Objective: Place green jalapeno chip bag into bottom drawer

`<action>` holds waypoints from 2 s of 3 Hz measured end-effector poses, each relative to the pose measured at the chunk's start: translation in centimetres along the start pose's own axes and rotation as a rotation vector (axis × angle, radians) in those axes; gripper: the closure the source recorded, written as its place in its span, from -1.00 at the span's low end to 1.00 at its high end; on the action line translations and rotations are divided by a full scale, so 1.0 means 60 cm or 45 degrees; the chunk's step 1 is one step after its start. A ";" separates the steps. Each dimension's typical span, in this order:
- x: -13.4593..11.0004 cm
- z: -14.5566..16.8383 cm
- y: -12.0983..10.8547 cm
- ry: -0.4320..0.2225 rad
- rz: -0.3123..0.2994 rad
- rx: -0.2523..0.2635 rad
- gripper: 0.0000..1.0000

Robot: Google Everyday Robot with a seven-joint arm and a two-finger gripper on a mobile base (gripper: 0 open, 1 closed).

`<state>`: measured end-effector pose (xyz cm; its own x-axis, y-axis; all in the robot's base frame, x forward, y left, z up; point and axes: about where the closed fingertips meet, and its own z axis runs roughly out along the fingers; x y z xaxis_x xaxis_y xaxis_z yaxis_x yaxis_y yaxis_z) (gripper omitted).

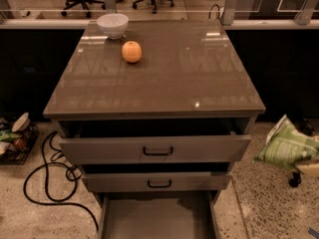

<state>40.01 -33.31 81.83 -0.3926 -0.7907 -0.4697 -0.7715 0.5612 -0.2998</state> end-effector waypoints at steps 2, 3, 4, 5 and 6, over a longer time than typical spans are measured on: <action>0.101 0.119 0.109 -0.106 0.163 -0.225 1.00; 0.117 0.182 0.141 -0.107 0.245 -0.376 1.00; 0.117 0.183 0.141 -0.106 0.245 -0.376 1.00; 0.122 0.233 0.160 -0.043 0.235 -0.404 1.00; 0.154 0.370 0.237 -0.019 0.244 -0.502 1.00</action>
Offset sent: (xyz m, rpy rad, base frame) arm -0.0415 0.0175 -0.1750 0.3510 0.2724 -0.0079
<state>36.52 -27.18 54.81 -0.5423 -0.6759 -0.4990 -0.8185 0.5590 0.1324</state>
